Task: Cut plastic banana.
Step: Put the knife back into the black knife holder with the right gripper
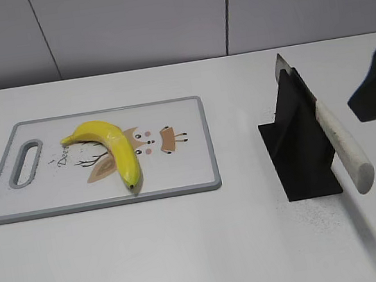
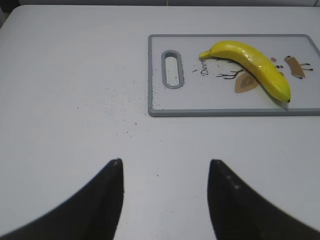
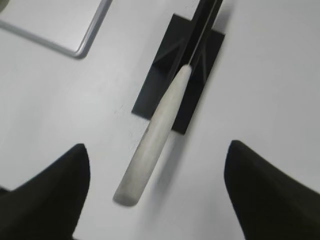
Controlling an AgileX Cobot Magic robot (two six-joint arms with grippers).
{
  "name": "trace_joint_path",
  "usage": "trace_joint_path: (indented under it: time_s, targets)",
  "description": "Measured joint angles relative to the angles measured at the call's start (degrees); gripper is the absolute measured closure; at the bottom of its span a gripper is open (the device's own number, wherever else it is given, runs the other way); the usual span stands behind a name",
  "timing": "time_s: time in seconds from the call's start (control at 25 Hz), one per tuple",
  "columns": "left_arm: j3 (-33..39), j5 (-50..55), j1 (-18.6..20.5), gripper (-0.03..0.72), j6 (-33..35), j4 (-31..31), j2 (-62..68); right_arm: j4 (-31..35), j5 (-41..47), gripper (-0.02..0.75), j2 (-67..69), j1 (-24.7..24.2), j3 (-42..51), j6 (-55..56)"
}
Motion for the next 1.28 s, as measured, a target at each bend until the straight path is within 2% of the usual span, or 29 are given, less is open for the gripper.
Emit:
trace_joint_path:
  time_s: [0.12, 0.36, 0.48, 0.76, 1.12, 1.28]
  targets:
    - [0.0, 0.0, 0.0, 0.163, 0.0, 0.0, 0.0, 2.3, 1.5, 0.106, -6.7, 0.0, 2.9, -2.2]
    - [0.0, 0.0, 0.0, 0.163, 0.0, 0.1, 0.0, 2.7, 0.6, 0.128, -23.7, 0.0, 19.3, -4.0]
    - [0.0, 0.0, 0.0, 0.163, 0.0, 0.1, 0.0, 2.8, 0.5, 0.148, -33.5, 0.0, 24.6, -4.2]
    - [0.0, 0.0, 0.0, 0.163, 0.0, 0.1, 0.0, 3.1, 3.3, 0.164, -50.9, 0.0, 26.5, -4.2]
    - [0.0, 0.0, 0.0, 0.163, 0.0, 0.2, 0.0, 3.2, 5.1, 0.165, -63.2, 0.0, 27.6, -4.2]
    - [0.0, 0.0, 0.0, 0.163, 0.0, 0.2, 0.0, 3.4, 5.2, 0.165, -66.2, -3.0, 27.6, -4.2]
